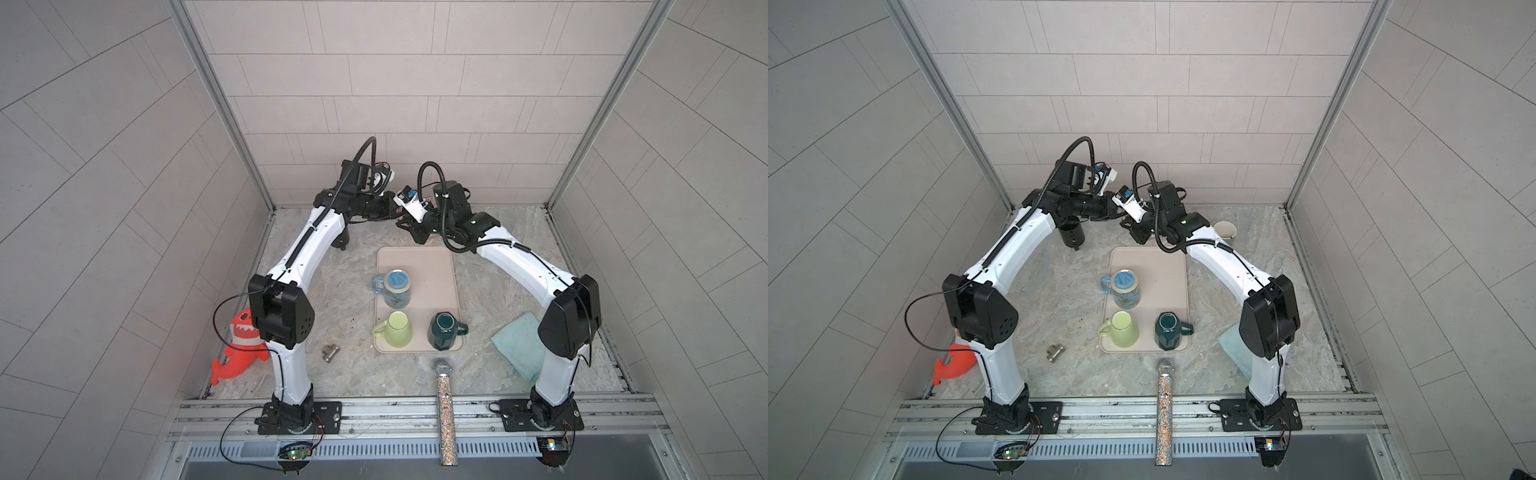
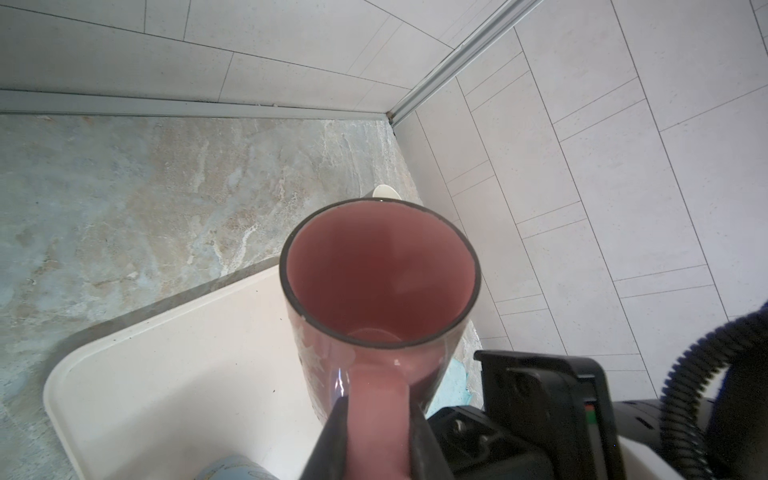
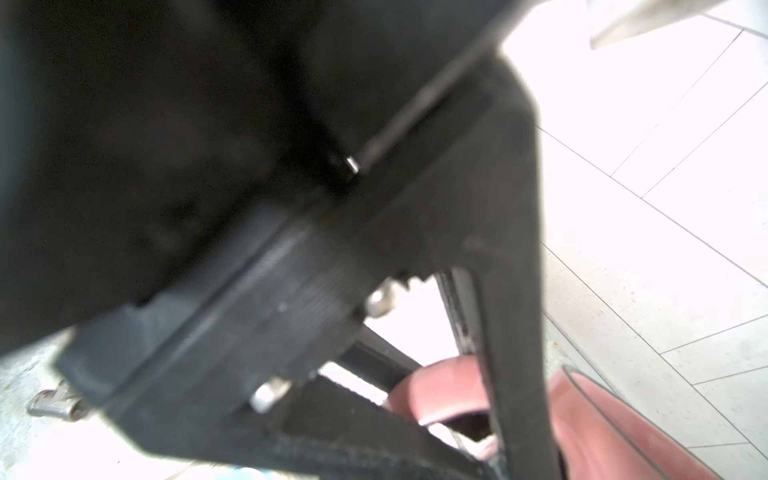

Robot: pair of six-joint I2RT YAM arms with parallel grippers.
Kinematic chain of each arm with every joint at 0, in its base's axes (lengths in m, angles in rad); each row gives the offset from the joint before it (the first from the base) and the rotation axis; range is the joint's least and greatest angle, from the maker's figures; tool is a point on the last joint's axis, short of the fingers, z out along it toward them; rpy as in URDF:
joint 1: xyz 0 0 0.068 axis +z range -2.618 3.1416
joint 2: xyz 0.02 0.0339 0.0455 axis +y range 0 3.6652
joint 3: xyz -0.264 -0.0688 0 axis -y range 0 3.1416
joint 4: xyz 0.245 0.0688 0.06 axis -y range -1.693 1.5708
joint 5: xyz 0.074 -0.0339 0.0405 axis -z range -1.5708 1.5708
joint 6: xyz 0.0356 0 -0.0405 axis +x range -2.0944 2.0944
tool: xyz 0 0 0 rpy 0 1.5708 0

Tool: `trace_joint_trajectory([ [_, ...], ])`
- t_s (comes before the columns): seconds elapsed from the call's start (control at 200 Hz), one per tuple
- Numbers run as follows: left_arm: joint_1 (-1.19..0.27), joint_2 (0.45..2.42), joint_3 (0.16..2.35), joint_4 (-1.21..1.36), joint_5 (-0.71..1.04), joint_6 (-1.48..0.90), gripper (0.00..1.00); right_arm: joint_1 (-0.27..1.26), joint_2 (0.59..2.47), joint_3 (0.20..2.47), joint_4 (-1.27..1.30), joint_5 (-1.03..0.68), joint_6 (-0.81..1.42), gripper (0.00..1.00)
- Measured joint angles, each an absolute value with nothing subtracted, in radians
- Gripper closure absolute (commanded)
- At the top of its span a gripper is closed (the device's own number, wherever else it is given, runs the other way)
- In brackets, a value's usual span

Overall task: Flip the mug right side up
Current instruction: 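Open the right gripper and draw it back while the left gripper holds the mug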

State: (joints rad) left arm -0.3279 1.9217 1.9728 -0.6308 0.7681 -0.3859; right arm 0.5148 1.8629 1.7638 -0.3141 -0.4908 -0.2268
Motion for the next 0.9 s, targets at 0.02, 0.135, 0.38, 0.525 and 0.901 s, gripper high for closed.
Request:
trace_joint_trajectory([
  [0.02,-0.327,1.927,1.978,-0.633,0.767,-0.386,1.00,0.513,1.868,1.768,-0.313,-0.493,-0.226,0.91],
  [0.135,-0.319,1.953,1.999,-0.640,0.762,-0.385,1.00,0.505,1.897,1.792,-0.313,-0.506,-0.223,0.88],
  [0.38,-0.318,1.987,2.008,-0.649,0.678,-0.321,1.00,0.499,1.942,1.834,-0.344,-0.489,-0.178,0.85],
  [0.525,-0.318,1.990,2.008,-0.651,0.661,-0.313,1.00,0.497,1.951,1.844,-0.350,-0.490,-0.168,0.83],
  [0.901,-0.316,2.003,2.008,-0.628,0.662,-0.317,1.00,0.493,1.951,1.832,-0.341,-0.471,-0.157,0.82],
])
